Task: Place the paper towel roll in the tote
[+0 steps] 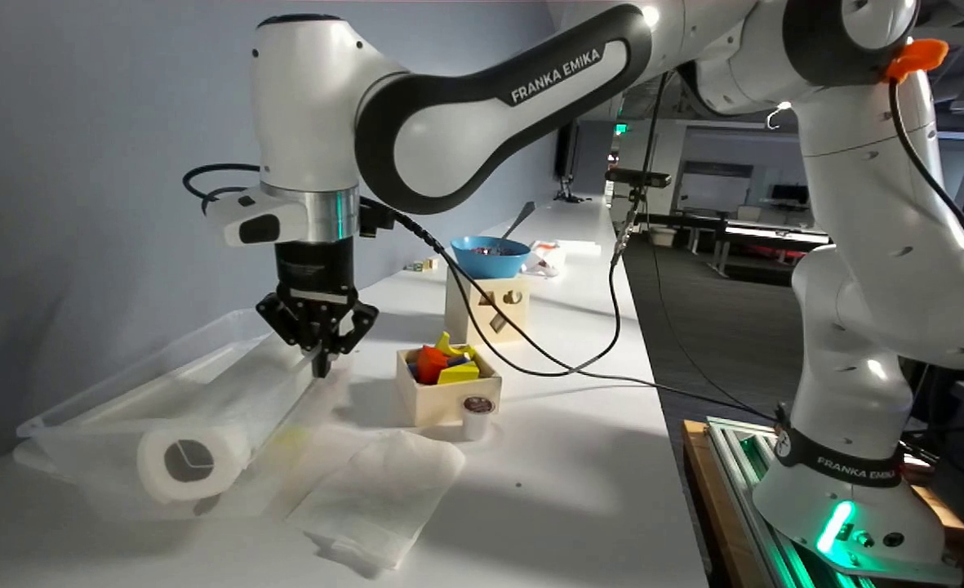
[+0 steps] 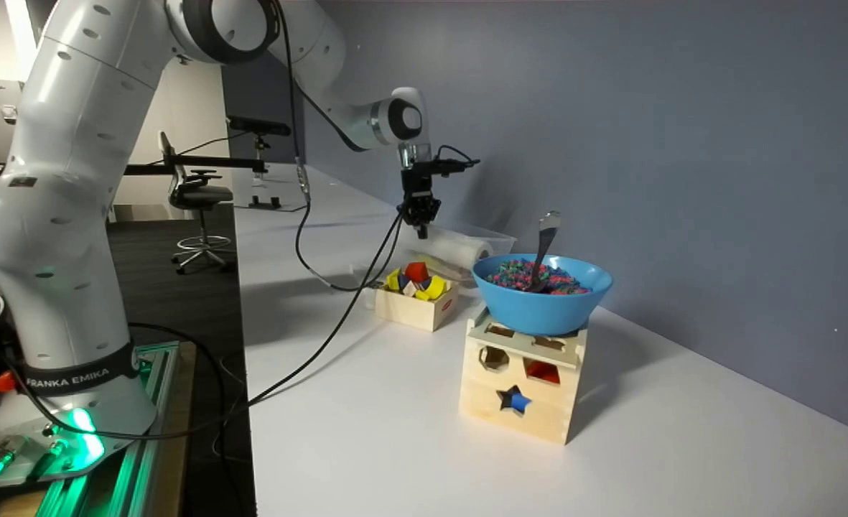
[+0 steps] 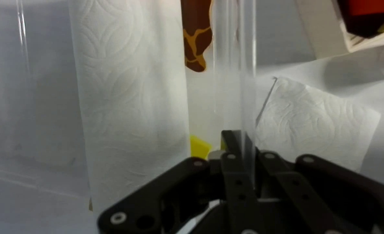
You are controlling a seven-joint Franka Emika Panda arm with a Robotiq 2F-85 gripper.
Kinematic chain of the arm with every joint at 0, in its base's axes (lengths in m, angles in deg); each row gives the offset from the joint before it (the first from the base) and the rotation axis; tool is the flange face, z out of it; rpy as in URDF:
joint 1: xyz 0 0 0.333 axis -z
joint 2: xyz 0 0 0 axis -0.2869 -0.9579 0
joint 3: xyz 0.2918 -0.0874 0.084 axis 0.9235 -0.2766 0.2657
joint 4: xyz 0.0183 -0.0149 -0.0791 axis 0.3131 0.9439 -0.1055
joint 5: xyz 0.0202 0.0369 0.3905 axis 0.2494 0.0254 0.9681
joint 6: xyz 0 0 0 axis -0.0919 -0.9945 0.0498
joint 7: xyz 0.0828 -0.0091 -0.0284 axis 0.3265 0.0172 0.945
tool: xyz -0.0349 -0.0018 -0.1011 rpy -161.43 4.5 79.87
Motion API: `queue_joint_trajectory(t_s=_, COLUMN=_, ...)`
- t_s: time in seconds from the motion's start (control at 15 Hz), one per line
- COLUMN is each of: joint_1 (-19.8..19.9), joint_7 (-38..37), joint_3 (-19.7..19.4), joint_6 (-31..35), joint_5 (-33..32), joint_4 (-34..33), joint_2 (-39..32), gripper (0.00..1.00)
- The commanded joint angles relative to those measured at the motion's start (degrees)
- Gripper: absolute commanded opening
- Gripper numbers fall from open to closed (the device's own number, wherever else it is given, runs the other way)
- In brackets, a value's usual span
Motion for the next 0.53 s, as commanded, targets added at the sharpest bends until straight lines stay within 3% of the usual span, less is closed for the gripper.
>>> queue_joint_trajectory(t_s=0.0, joint_1=-1.1, joint_7=1.23, joint_3=-0.89, joint_6=-0.14, joint_5=0.76, joint_4=2.01, joint_2=1.49, gripper=0.01)
queue_joint_trajectory(t_s=0.47, joint_1=-0.54, joint_7=4.84, joint_3=0.96, joint_6=5.33, joint_5=2.47, joint_4=13.16, joint_2=7.45, gripper=0.01)
